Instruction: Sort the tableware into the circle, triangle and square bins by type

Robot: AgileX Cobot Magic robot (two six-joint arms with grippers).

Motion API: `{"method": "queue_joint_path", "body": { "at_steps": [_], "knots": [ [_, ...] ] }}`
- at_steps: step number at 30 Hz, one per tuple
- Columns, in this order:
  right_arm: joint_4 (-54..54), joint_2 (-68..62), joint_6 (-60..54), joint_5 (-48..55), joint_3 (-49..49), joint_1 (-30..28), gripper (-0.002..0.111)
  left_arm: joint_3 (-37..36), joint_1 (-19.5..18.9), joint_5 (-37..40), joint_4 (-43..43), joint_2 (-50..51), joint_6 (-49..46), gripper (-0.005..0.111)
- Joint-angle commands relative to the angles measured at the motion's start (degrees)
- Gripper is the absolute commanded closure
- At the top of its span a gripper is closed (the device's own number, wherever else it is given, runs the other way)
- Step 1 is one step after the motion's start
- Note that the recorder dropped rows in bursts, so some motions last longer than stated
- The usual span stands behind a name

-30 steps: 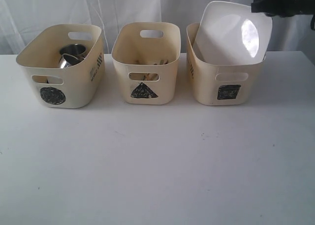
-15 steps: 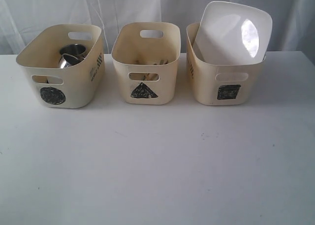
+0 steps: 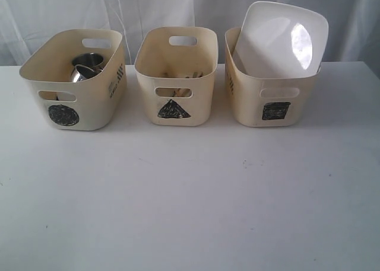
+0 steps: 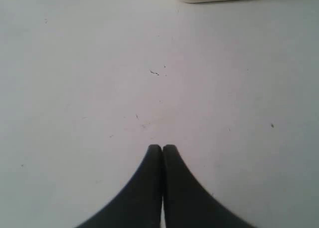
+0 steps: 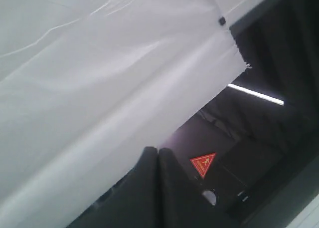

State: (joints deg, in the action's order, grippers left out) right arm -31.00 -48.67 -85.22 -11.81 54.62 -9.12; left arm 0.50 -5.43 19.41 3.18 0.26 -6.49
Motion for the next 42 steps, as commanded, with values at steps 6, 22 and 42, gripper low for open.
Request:
{"method": "queue_joint_path", "body": {
  "at_steps": [6, 22, 42],
  "knots": [
    [-45.56, 5.38, 51.51, 4.44, -2.95, 0.09, 0.108, -0.50, -0.10, 0.77, 0.20, -0.26, 0.09, 0.107],
    [23.50, 7.40, 72.94, 6.91, 1.87, 0.09, 0.108, -0.50, -0.10, 0.77, 0.20, -0.26, 0.09, 0.107],
    [14.25, 21.10, 78.14, 4.79, -14.93, 0.09, 0.108, -0.50, -0.10, 0.77, 0.20, -0.26, 0.09, 0.107]
  ]
}}
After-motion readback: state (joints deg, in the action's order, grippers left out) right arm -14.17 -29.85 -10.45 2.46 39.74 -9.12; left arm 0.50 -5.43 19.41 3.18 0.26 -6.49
